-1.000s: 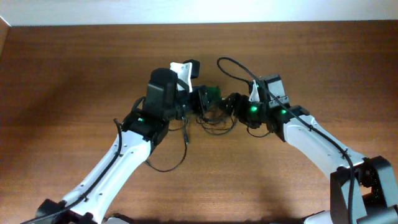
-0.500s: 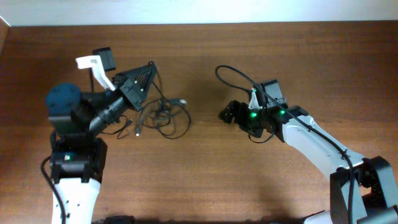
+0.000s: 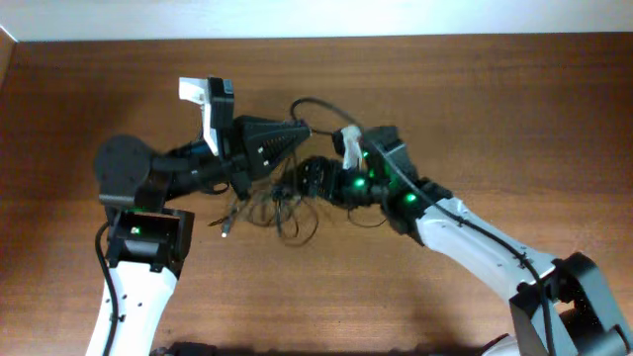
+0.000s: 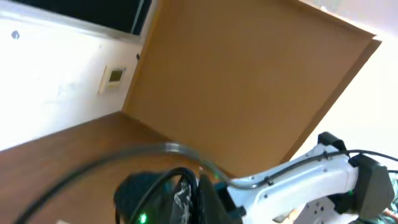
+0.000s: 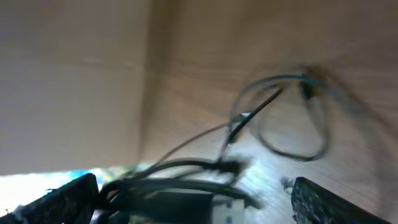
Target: Untangle cables
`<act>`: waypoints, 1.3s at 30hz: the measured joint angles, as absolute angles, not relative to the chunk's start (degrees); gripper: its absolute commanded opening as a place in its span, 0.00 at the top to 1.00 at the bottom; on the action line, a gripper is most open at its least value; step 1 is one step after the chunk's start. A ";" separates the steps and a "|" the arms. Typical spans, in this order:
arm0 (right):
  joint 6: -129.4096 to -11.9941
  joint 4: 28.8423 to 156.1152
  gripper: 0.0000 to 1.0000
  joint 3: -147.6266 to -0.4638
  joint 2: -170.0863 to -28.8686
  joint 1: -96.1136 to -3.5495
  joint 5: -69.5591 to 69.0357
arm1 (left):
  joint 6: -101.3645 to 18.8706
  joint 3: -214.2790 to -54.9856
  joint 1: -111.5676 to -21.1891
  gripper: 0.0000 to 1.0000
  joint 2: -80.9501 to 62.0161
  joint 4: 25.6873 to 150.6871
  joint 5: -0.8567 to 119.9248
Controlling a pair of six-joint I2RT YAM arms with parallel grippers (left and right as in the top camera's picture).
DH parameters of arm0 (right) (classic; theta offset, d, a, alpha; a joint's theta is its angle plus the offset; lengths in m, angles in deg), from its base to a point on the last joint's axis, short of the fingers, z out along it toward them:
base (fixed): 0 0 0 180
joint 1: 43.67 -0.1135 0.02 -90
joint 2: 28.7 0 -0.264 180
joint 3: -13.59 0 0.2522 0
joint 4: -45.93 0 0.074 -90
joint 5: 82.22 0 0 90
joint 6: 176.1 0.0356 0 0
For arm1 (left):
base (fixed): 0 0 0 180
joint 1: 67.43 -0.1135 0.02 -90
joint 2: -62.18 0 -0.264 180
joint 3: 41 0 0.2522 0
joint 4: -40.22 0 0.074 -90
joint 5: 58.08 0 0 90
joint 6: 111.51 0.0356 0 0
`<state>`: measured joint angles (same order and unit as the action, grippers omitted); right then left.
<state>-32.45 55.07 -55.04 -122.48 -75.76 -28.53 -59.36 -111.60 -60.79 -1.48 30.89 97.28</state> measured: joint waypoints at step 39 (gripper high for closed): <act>-18.40 47.81 0.28 -54.71 -135.51 -84.70 -13.10 | -46.24 -112.45 -63.79 1.00 -30.31 96.98 37.61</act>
<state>-18.40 47.81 -54.71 -135.51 -84.70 -13.10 -46.24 -112.45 -63.79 -30.31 96.98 37.61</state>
